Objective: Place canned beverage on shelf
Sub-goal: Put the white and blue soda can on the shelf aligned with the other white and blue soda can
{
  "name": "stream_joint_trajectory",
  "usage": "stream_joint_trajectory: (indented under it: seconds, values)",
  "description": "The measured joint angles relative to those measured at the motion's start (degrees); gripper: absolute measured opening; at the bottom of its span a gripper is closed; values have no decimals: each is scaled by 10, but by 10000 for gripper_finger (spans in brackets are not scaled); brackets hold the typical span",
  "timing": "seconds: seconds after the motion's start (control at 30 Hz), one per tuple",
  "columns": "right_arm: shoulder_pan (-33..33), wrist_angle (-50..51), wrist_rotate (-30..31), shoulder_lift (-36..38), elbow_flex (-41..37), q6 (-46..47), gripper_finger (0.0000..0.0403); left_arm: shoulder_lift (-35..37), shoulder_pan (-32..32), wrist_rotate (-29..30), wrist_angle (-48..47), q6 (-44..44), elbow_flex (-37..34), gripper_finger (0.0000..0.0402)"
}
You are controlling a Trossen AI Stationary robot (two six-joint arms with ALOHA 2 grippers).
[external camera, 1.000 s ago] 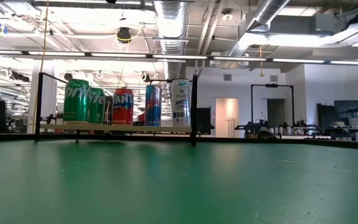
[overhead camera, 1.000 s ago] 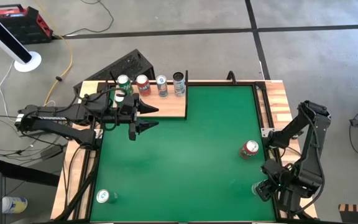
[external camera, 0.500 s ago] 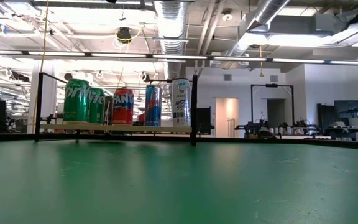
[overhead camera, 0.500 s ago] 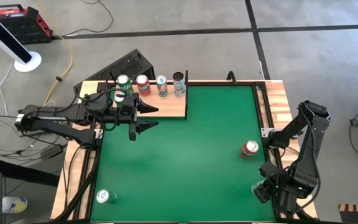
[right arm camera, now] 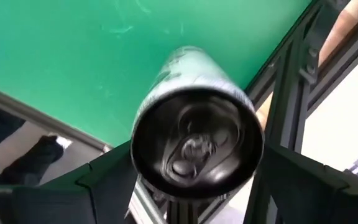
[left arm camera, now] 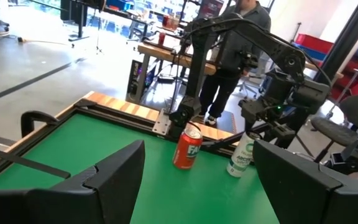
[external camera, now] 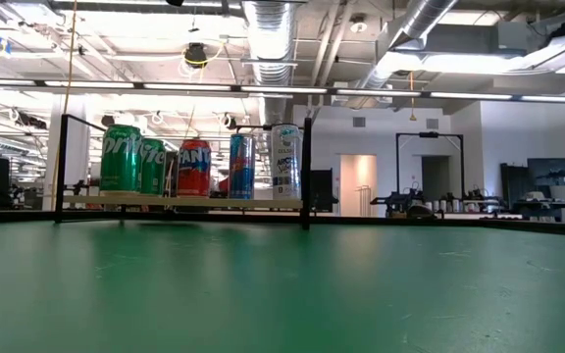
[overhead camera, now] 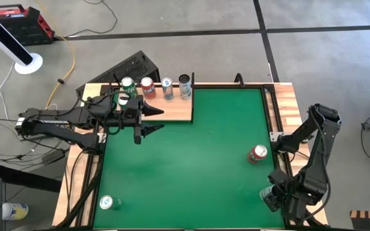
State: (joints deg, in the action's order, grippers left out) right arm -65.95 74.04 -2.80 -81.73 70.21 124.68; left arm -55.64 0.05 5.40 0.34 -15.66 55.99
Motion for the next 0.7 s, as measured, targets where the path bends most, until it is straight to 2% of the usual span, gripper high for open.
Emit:
stream_joint_trajectory:
  seconds: [0.4, 0.7]
  values:
    - [2, 17, 1, 0, 25, 0, 291, 0, 9, 0, 0, 11, 0, 283]
    - [1, 10, 16, 0, 25, 0, 287, 0, 9, 0, -19, 15, 0, 283]
